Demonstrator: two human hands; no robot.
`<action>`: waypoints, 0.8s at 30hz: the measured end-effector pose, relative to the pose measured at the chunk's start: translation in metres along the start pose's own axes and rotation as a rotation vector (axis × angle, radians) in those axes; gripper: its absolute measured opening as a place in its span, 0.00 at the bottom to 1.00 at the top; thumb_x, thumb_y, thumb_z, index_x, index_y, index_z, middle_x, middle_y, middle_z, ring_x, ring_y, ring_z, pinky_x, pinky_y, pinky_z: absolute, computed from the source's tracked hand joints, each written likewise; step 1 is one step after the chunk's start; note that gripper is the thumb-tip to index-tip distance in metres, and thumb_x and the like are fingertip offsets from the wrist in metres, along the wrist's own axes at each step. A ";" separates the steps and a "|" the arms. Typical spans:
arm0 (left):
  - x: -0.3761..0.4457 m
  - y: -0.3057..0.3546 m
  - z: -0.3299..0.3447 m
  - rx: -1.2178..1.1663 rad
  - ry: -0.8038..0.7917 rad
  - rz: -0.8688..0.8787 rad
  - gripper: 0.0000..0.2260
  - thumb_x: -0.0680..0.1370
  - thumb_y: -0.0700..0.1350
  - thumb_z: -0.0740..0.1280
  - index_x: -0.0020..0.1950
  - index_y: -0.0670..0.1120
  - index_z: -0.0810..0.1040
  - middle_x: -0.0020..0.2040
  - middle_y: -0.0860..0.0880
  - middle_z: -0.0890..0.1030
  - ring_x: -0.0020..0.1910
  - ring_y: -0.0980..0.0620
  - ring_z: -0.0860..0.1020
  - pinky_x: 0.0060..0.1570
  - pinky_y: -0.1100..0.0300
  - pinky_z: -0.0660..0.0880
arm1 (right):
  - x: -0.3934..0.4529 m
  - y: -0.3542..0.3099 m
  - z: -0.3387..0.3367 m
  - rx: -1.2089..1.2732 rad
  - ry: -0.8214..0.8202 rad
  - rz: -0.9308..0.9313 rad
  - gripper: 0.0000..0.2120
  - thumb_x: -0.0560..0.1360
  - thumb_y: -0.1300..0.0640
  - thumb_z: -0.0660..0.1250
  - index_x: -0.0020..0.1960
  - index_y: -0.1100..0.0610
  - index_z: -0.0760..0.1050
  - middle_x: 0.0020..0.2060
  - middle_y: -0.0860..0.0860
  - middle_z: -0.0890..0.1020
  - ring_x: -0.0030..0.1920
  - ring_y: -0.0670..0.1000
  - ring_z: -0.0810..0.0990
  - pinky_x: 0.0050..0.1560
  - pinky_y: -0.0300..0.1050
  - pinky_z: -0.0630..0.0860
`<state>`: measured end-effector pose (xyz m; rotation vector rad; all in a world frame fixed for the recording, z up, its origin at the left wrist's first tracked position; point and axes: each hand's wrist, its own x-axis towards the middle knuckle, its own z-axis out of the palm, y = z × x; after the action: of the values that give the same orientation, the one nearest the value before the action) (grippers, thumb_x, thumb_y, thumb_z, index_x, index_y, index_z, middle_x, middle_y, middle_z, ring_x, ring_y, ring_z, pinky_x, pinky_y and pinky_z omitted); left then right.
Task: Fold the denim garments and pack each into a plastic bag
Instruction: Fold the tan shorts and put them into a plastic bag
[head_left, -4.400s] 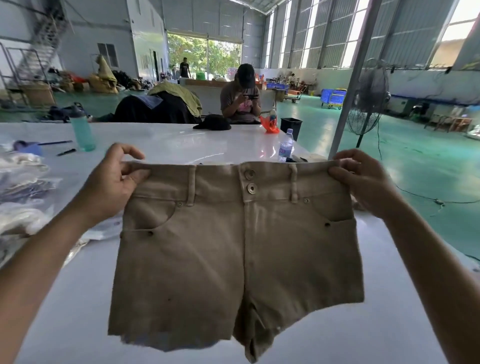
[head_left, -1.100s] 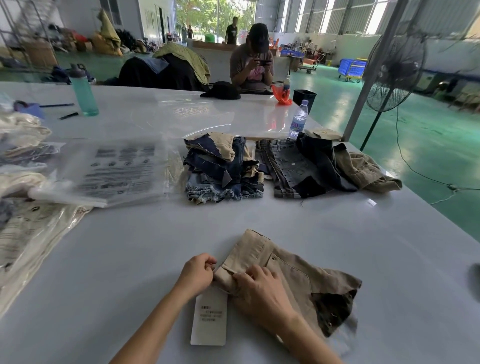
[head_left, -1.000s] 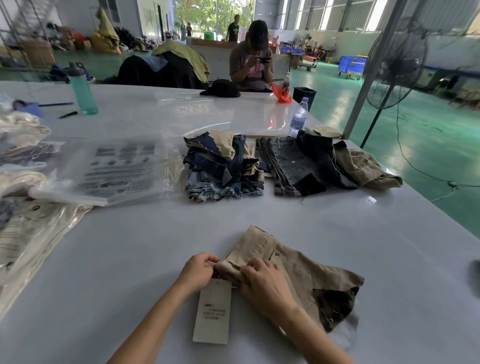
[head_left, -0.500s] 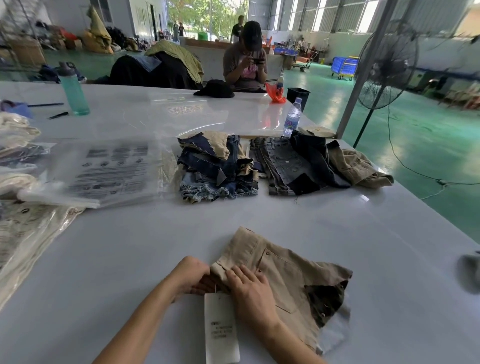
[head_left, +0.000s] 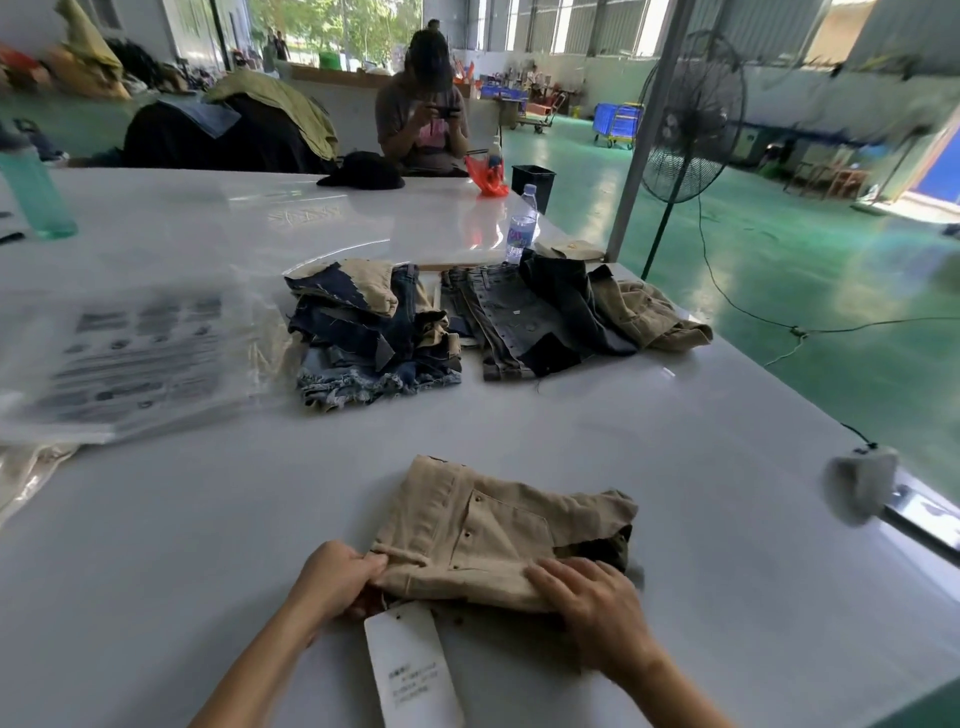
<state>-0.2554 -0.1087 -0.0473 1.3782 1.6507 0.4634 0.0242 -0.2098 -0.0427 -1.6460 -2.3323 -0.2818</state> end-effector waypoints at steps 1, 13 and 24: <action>-0.001 -0.001 -0.001 -0.003 -0.007 -0.005 0.24 0.76 0.41 0.69 0.20 0.46 0.68 0.19 0.49 0.71 0.23 0.49 0.74 0.27 0.62 0.70 | -0.008 0.010 -0.001 0.024 -0.019 0.025 0.13 0.62 0.56 0.70 0.46 0.50 0.85 0.45 0.44 0.85 0.38 0.47 0.84 0.35 0.36 0.78; -0.003 0.008 -0.002 0.164 -0.044 0.010 0.17 0.78 0.43 0.65 0.30 0.43 0.68 0.26 0.46 0.72 0.26 0.48 0.74 0.29 0.60 0.71 | 0.046 0.111 0.004 0.762 0.039 1.191 0.16 0.74 0.49 0.70 0.44 0.64 0.80 0.41 0.57 0.83 0.45 0.57 0.81 0.49 0.50 0.76; -0.006 0.008 -0.001 0.134 -0.050 -0.009 0.15 0.78 0.44 0.65 0.33 0.42 0.70 0.31 0.43 0.76 0.29 0.47 0.76 0.29 0.61 0.73 | 0.065 0.114 0.003 0.424 -0.296 1.222 0.25 0.72 0.39 0.69 0.31 0.58 0.64 0.27 0.52 0.71 0.30 0.53 0.72 0.34 0.43 0.65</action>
<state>-0.2521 -0.1113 -0.0381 1.4677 1.6717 0.3156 0.1108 -0.1133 -0.0239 -2.5416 -0.9978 0.6767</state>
